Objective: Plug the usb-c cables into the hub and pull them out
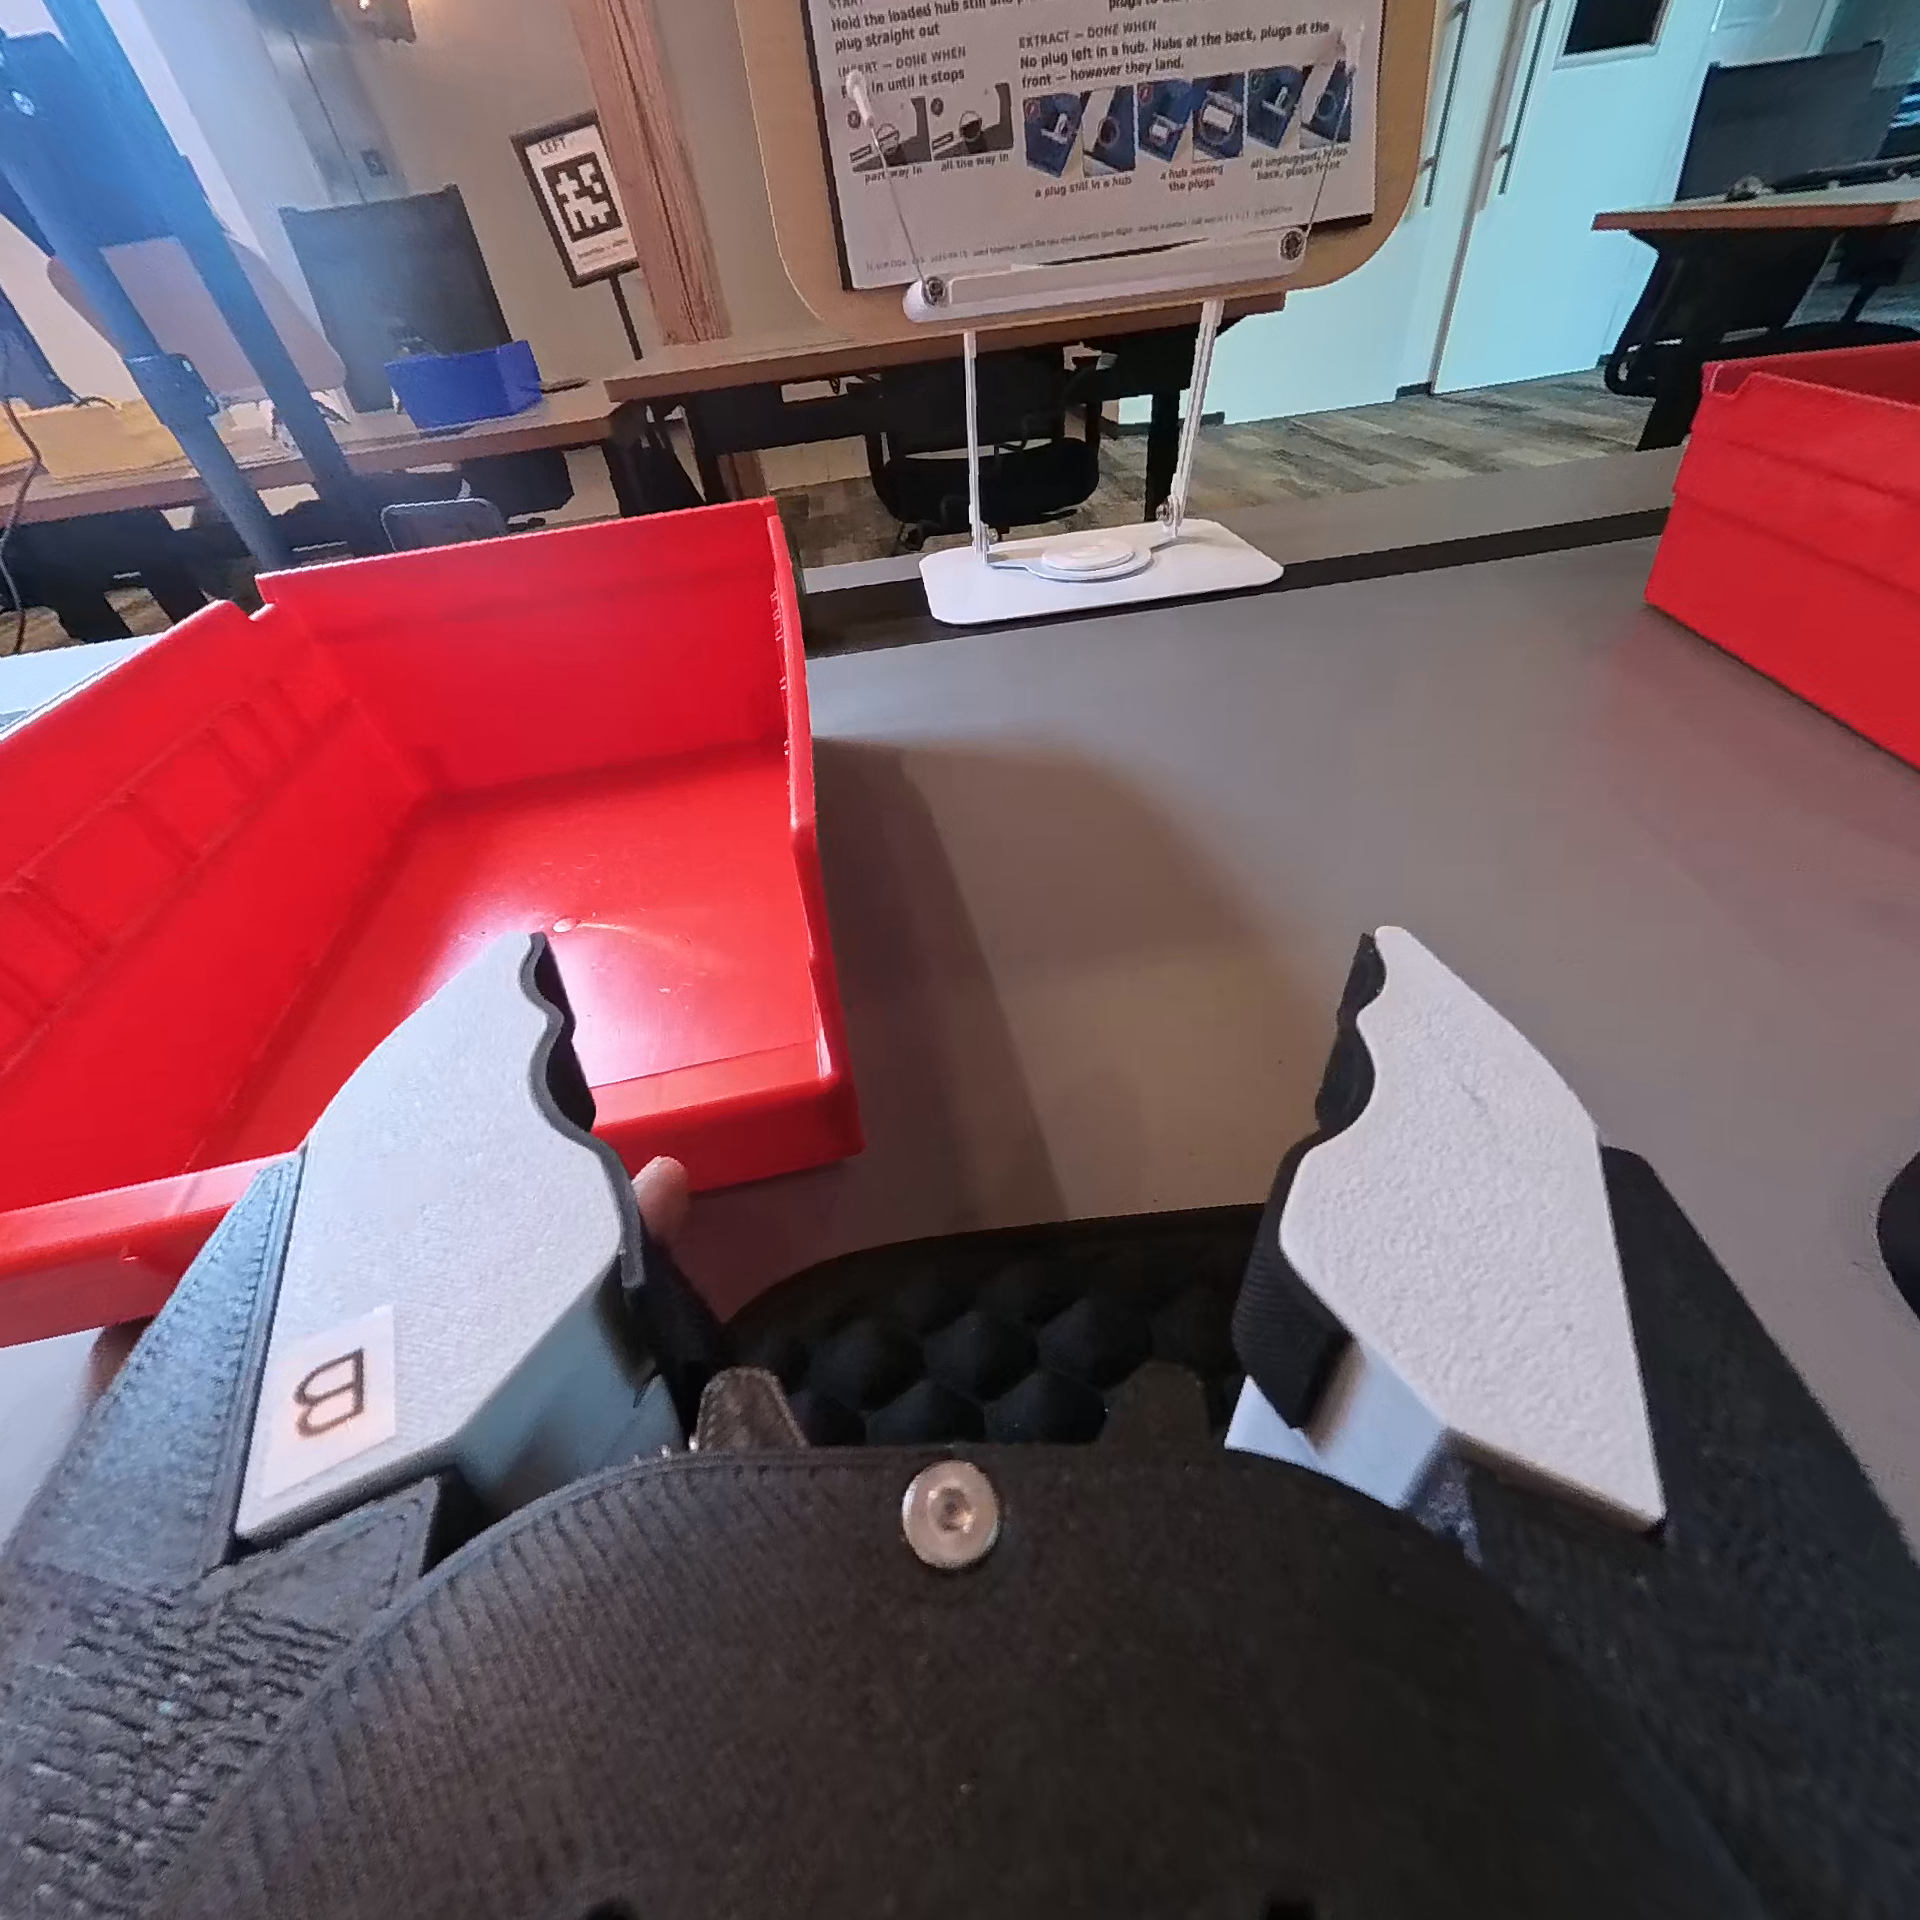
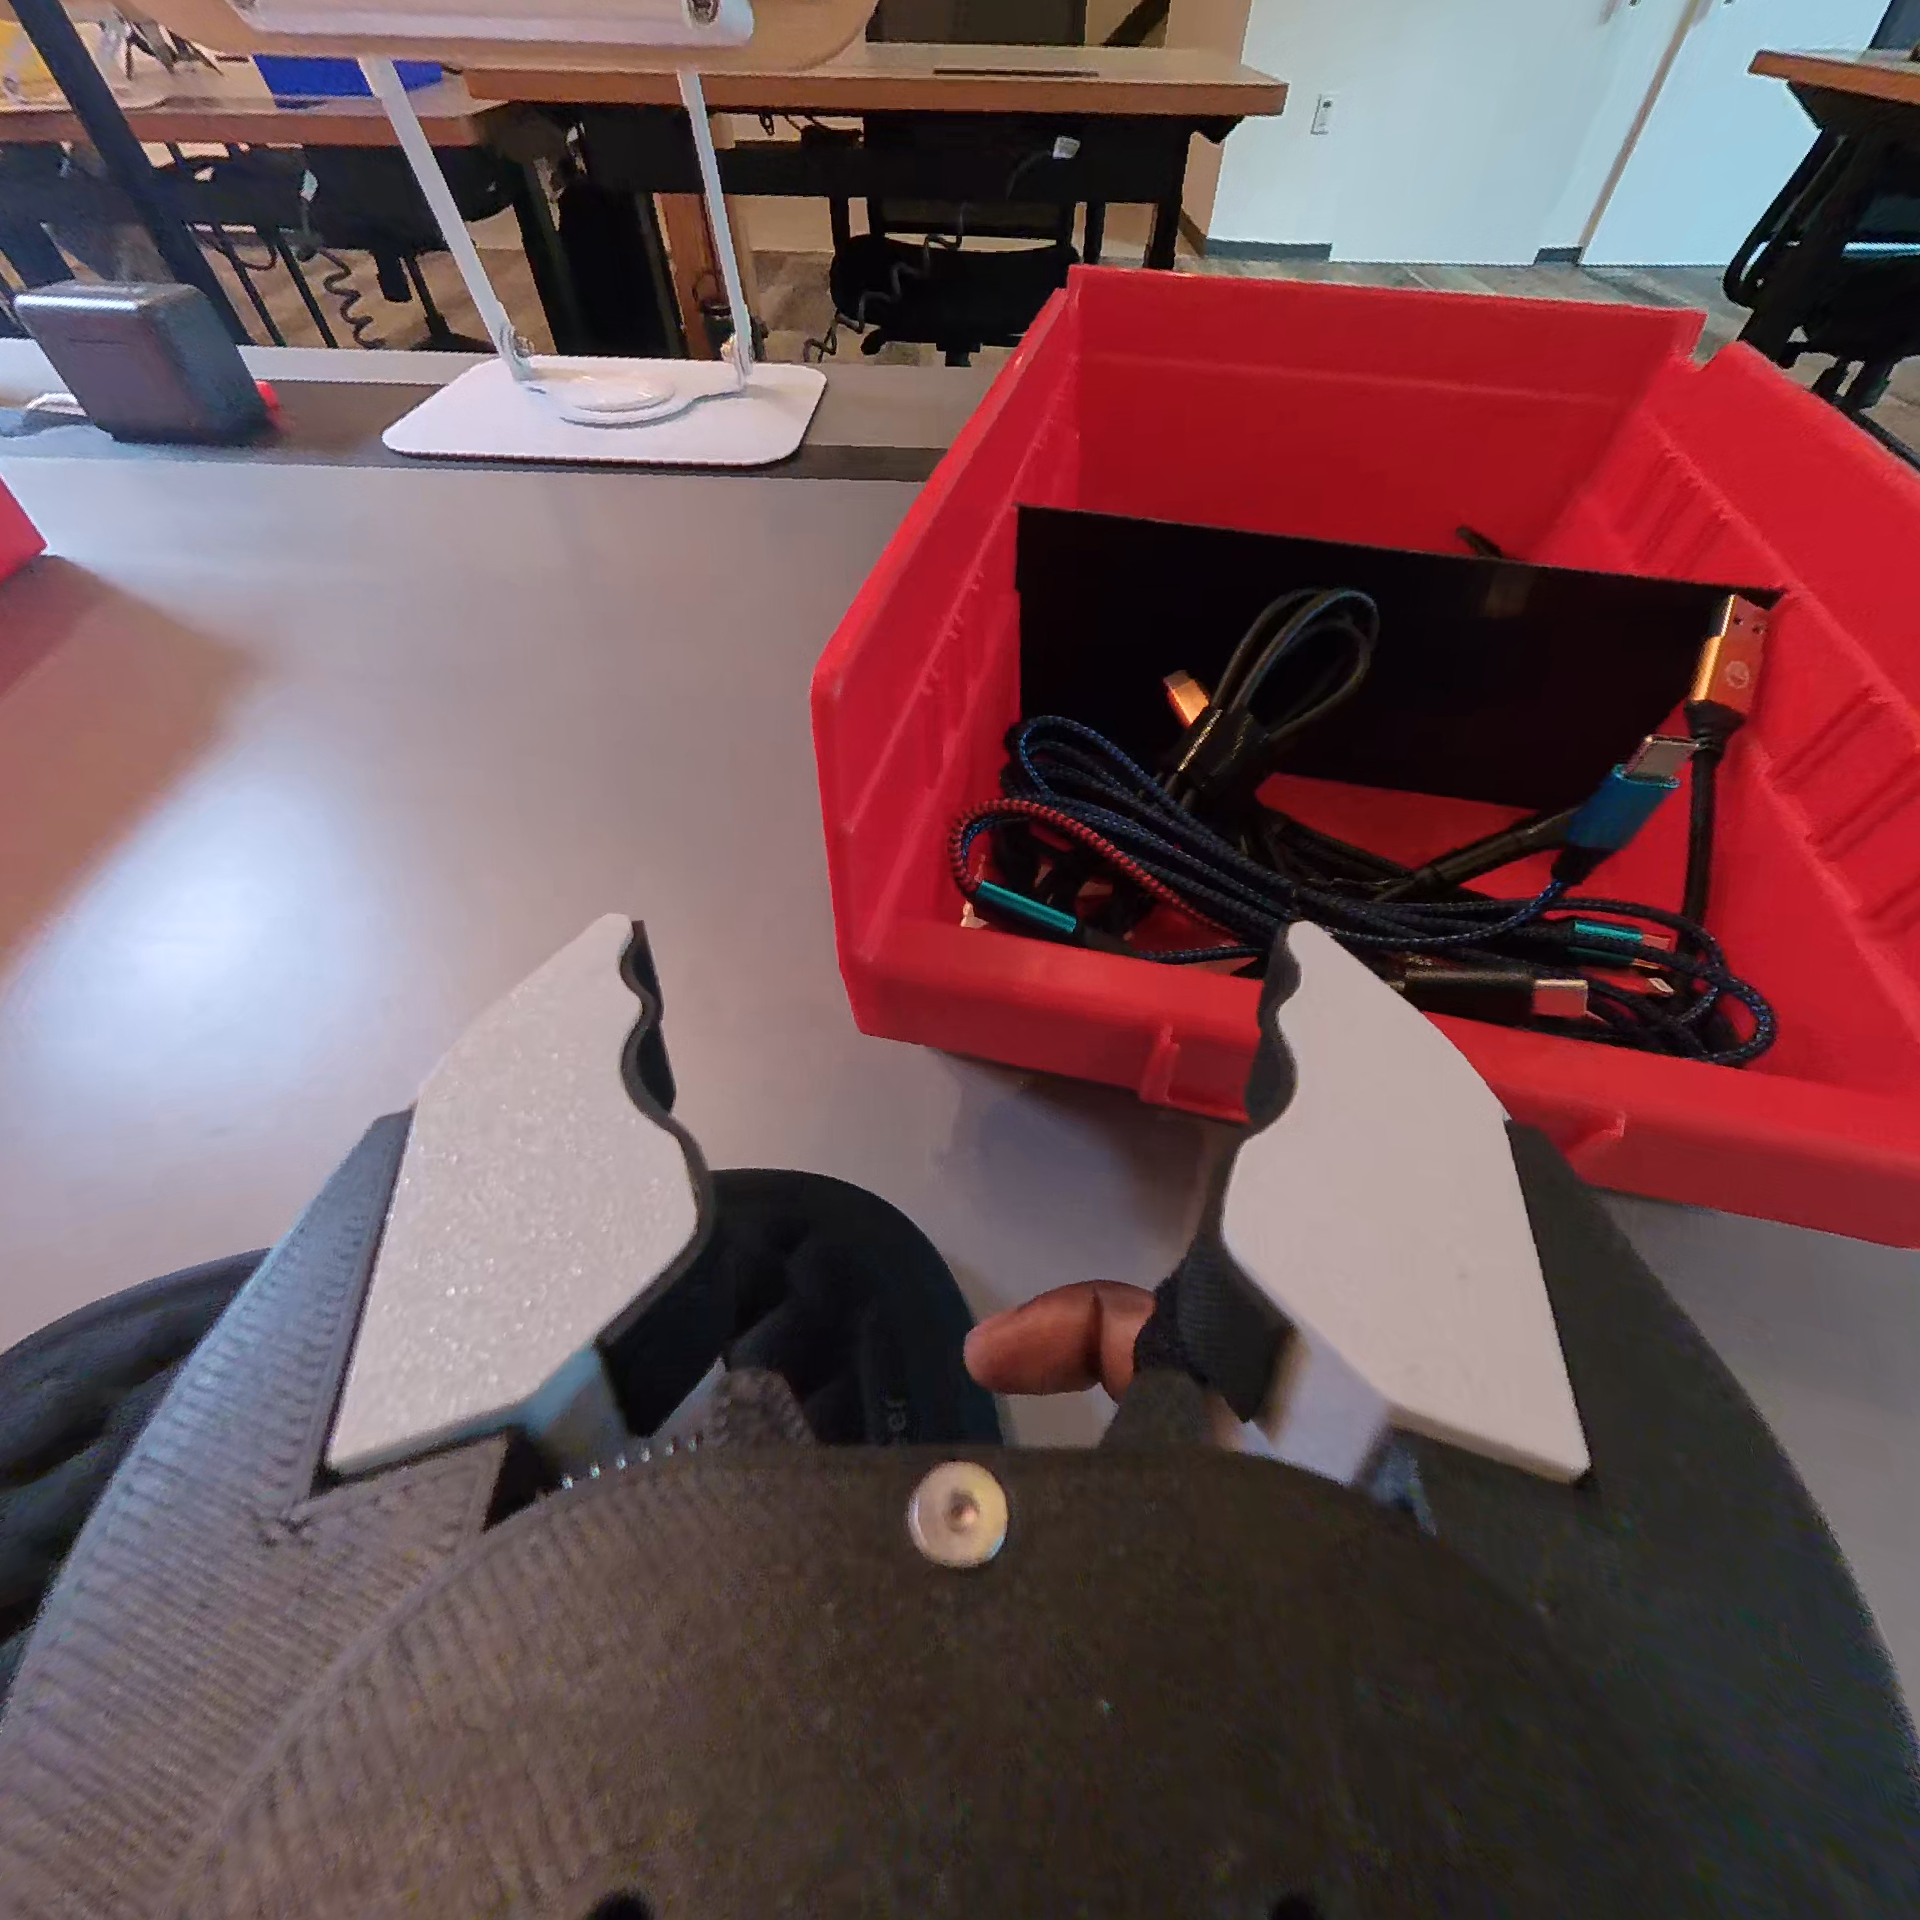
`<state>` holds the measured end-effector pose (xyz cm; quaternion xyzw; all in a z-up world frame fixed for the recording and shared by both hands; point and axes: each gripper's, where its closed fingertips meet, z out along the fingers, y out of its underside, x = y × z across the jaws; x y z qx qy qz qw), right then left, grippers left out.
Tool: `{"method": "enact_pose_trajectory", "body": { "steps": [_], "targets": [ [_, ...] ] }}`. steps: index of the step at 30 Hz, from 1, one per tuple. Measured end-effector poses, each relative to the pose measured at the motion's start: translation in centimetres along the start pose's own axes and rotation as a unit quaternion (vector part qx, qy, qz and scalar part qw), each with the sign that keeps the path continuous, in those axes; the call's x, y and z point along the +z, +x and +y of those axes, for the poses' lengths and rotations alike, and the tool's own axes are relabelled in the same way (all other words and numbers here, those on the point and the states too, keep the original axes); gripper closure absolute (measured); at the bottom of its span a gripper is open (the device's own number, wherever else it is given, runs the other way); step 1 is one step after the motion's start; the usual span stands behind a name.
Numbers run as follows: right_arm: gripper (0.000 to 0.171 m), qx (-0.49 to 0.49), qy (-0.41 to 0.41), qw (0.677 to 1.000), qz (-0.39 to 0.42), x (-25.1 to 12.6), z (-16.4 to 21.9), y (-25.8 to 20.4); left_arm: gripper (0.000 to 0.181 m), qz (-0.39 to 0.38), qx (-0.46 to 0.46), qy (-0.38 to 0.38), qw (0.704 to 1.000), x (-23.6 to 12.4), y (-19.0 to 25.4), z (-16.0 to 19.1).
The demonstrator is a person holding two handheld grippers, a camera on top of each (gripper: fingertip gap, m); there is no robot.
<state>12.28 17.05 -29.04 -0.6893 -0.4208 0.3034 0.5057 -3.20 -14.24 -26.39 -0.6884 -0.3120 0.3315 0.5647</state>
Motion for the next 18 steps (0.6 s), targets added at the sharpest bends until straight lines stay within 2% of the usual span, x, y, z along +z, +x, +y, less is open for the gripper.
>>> {"method": "enact_pose_trajectory", "body": {
  "steps": [13, 18],
  "targets": [
    [0.07, -0.041, -0.021, 0.999, 0.016, 0.38, 0.46, -0.29, 0.05, 0.019, -0.04, 0.004, 0.999, -0.07, -0.32, -0.07],
    [0.084, -0.028, -0.027, 0.999, 0.0, 0.45, 0.58, -0.39, 0.069, 0.028, -0.063, 0.004, 0.998, -0.05, -0.52, -0.05]
  ]
}}
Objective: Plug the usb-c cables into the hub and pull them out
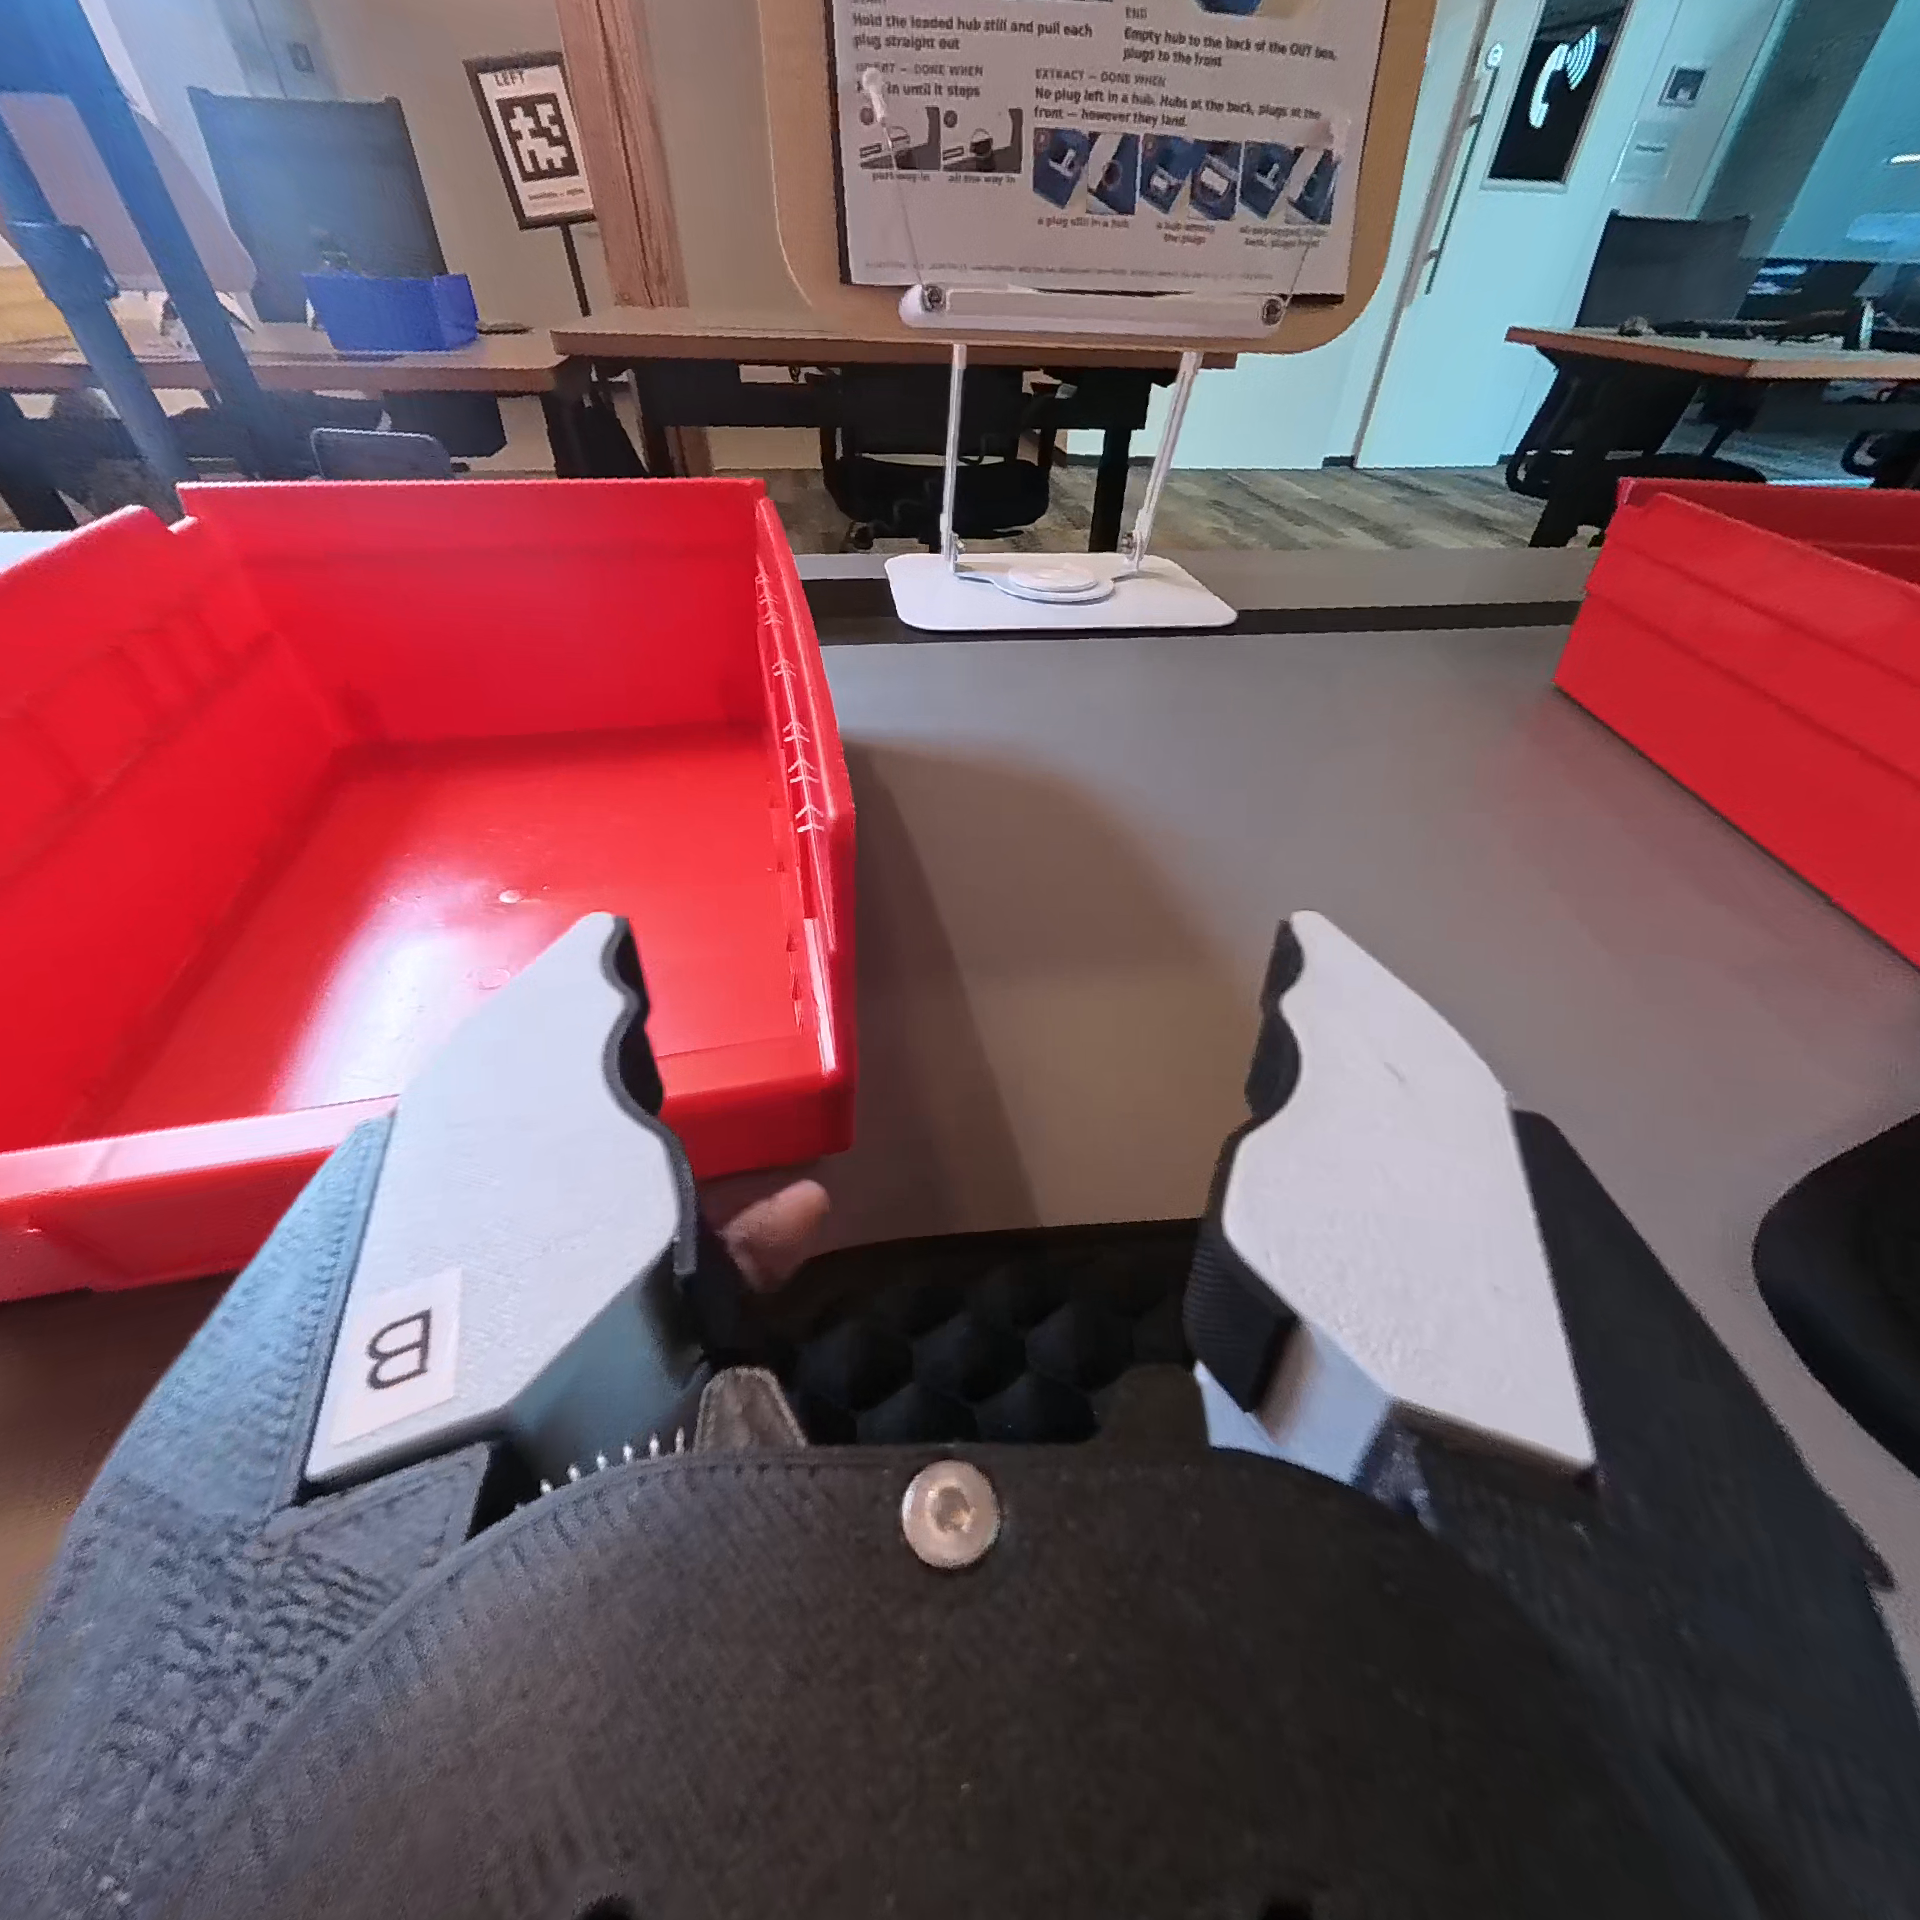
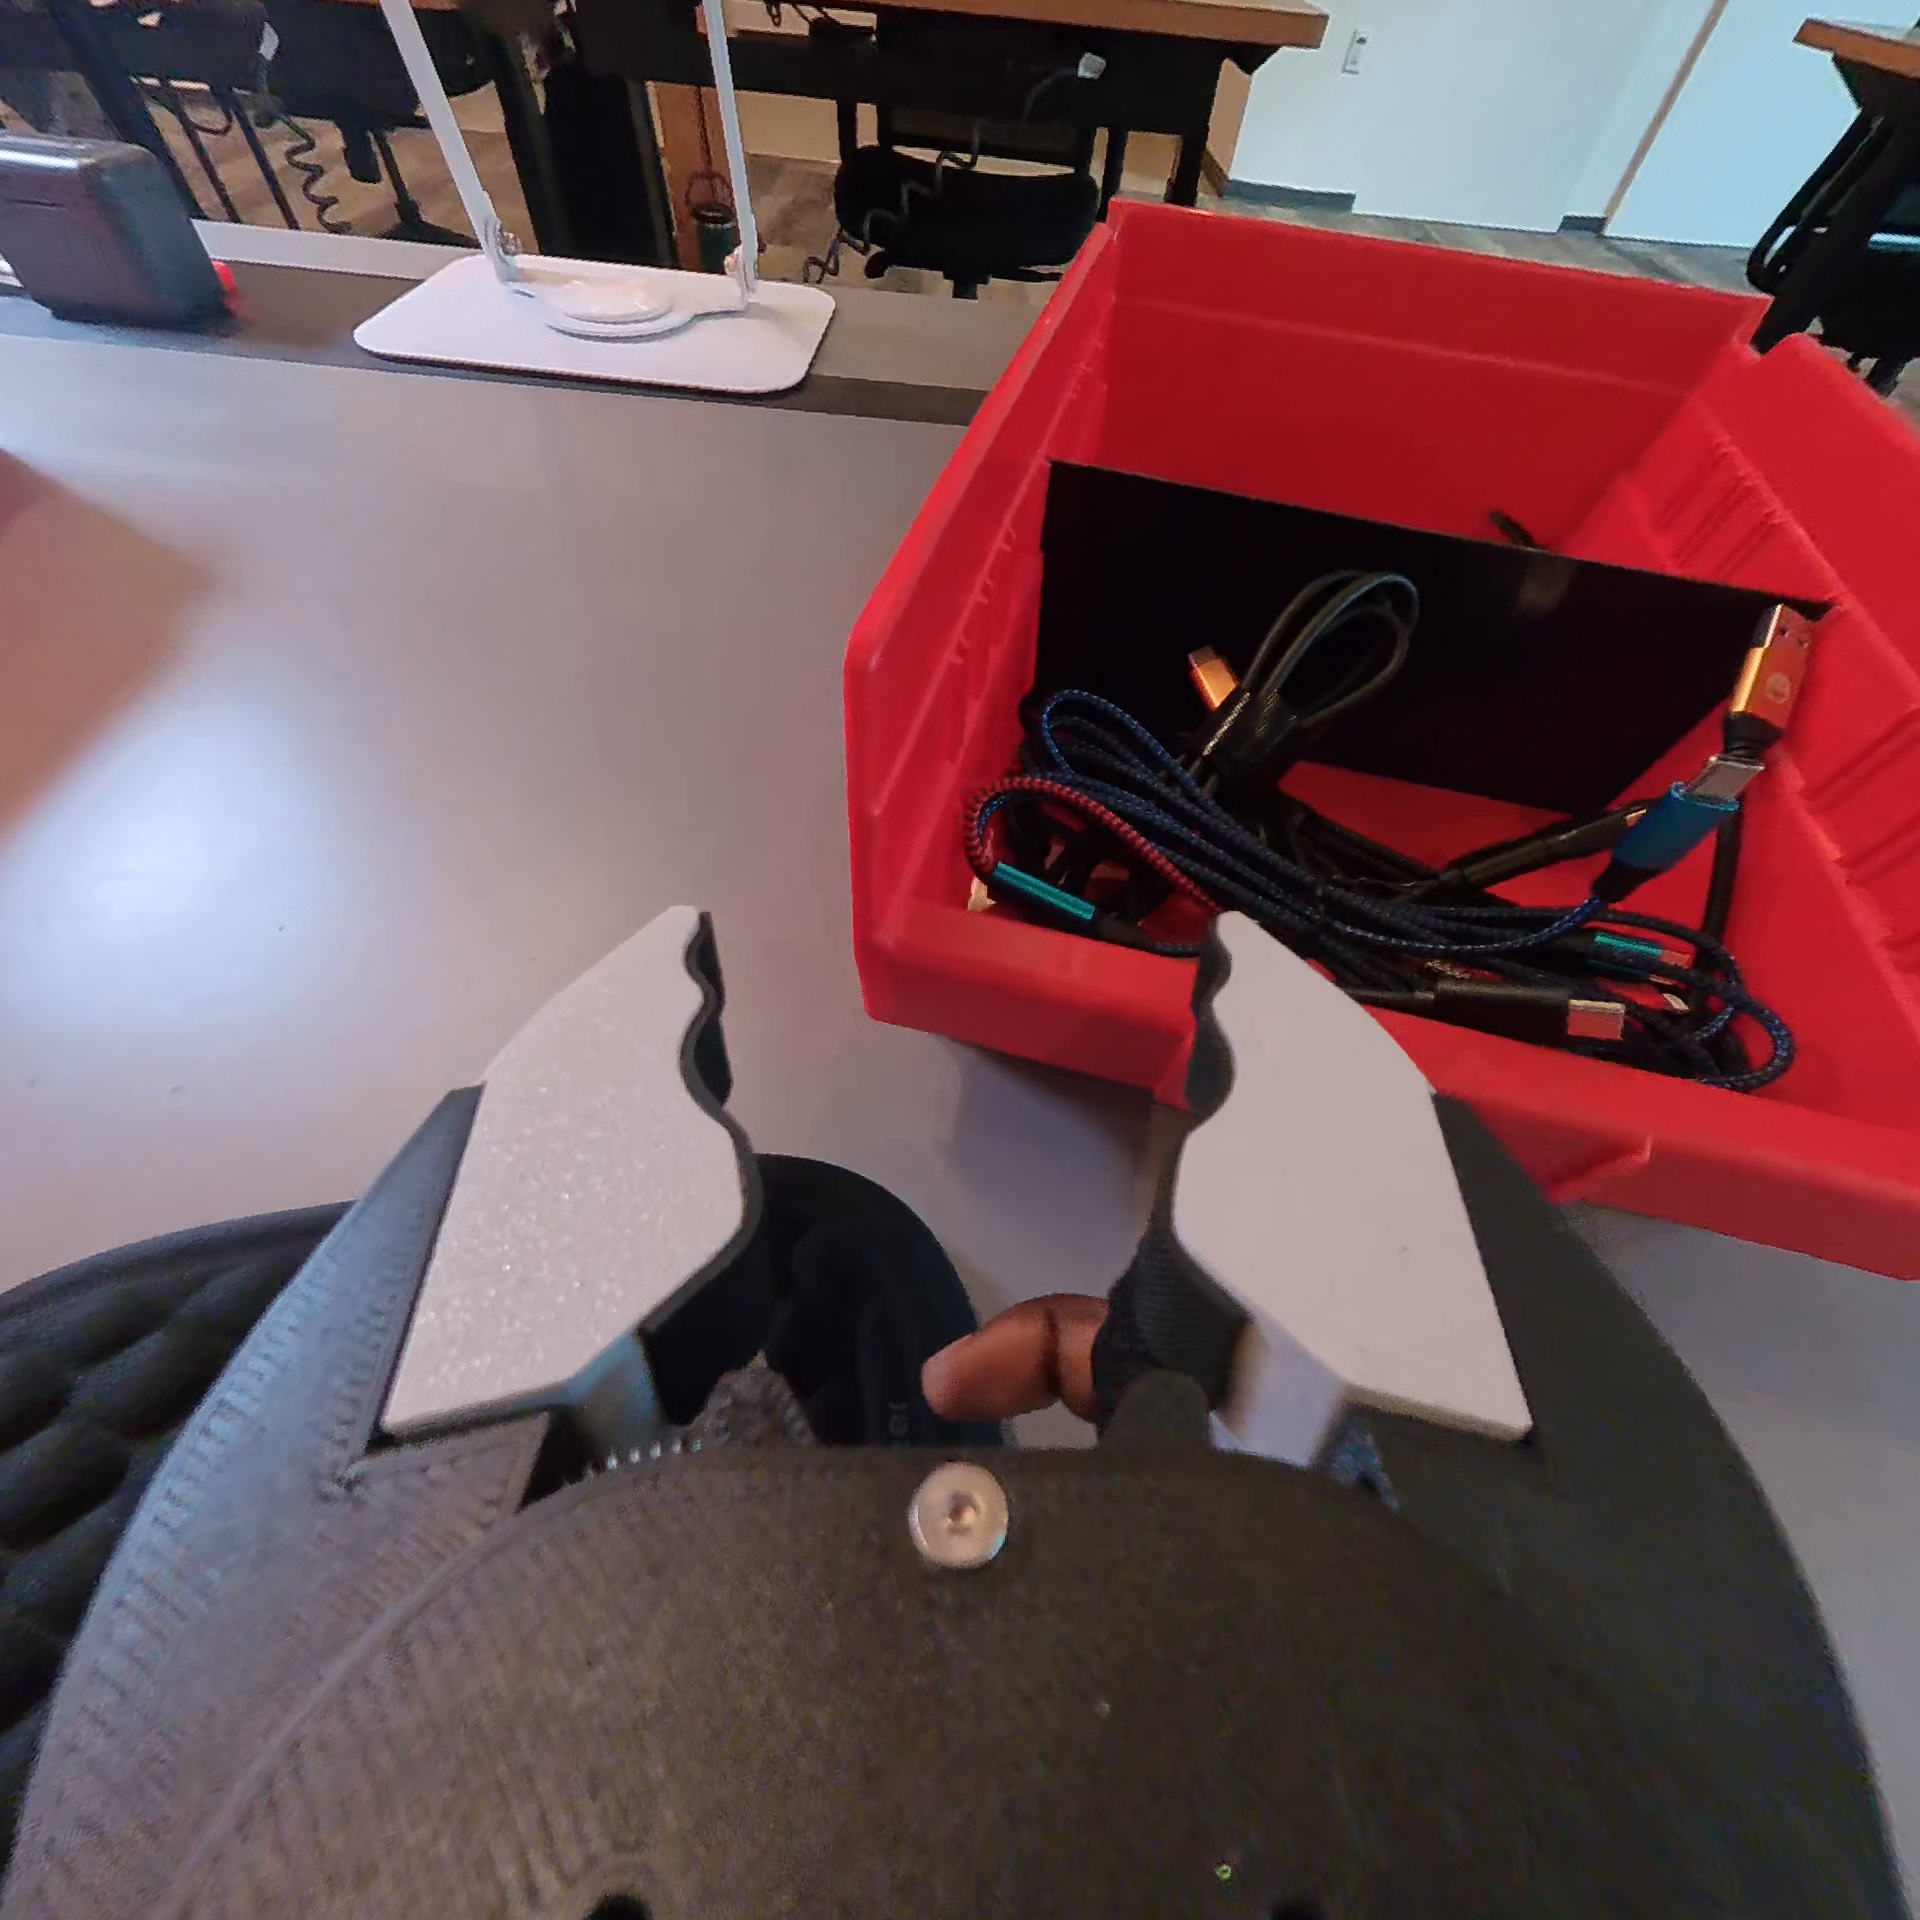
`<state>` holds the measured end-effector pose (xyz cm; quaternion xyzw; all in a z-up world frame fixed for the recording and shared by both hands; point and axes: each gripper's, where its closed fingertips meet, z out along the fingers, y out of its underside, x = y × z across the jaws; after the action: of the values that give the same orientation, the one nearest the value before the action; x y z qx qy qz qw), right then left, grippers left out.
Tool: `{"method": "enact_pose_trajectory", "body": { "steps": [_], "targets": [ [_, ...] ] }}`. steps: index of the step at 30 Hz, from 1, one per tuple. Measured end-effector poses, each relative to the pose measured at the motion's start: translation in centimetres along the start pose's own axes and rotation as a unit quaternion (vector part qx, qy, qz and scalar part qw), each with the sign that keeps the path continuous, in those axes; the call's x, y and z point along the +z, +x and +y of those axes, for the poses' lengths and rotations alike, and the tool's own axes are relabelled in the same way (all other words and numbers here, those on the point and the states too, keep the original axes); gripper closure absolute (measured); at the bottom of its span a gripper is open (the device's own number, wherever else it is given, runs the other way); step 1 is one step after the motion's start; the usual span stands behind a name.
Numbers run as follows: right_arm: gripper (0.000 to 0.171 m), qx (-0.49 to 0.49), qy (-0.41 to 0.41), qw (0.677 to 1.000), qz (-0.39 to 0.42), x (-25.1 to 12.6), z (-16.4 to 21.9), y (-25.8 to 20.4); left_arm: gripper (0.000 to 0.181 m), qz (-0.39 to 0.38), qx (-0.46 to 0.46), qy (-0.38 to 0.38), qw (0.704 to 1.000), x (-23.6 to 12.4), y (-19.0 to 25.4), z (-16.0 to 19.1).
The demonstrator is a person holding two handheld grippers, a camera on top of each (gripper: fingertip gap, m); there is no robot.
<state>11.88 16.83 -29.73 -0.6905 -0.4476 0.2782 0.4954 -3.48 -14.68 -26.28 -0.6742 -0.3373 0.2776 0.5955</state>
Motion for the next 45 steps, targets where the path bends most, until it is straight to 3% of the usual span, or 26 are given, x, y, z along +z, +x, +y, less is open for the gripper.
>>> {"method": "enact_pose_trajectory", "body": {
  "steps": [3, 6, 8, 10, 12, 18, 22, 26, 31, 39, 45],
  "targets": [
    [0.086, -0.006, -0.003, 1.0, -0.002, 0.1, 0.0, -0.1, 0.083, 0.006, -0.013, -0.017, 1.0, 0.4, -0.2, 0.3],
    [0.093, -0.066, -0.007, 0.998, 0.011, 1.1, -0.5, -0.5, 0.095, 0.019, -0.034, -0.084, 0.996, 1.7, -0.4, 1.8],
    [0.111, -0.136, -0.003, 0.99, 0.035, 2.3, -1.3, -1.0, 0.109, 0.016, -0.038, -0.119, 0.992, 2.5, -0.8, 2.5],
    [0.154, -0.174, -0.017, 0.982, 0.077, 4.0, -1.7, -0.8, 0.131, -0.002, -0.014, -0.127, 0.992, 3.4, -1.6, 2.5],
    [0.157, -0.189, -0.026, 0.978, 0.081, 5.2, -2.1, -1.2, 0.165, -0.015, 0.0, -0.144, 0.989, 4.2, -2.3, 2.9],
    [0.155, -0.194, -0.008, 0.981, -0.002, 5.0, -2.2, -5.1, 0.167, -0.035, 0.081, -0.141, 0.986, 4.9, -2.1, 2.8],
    [0.158, -0.18, -0.008, 0.983, -0.033, 4.8, -2.3, -7.5, 0.165, 0.003, 0.046, -0.139, 0.989, 5.1, -1.8, 2.8],
    [0.163, -0.179, -0.008, 0.984, 0.015, 5.3, -2.6, -8.0, 0.163, 0.024, 0.071, -0.143, 0.987, 5.4, -1.1, 2.8],
    [0.165, -0.141, -0.022, 0.99, 0.017, 6.1, -2.9, -8.5, 0.162, 0.044, 0.137, -0.15, 0.978, 6.6, 0.8, 2.8],
    [0.164, -0.162, -0.021, 0.986, 0.04, 7.3, -3.4, -8.8, 0.165, 0.054, 0.083, -0.152, 0.983, 7.3, 1.6, 2.6],
    [0.163, -0.171, -0.008, 0.985, 0.016, 6.7, -3.3, -9.6, 0.165, 0.036, 0.116, -0.15, 0.981, 7.7, 2.7, 2.6]
  ]
}}
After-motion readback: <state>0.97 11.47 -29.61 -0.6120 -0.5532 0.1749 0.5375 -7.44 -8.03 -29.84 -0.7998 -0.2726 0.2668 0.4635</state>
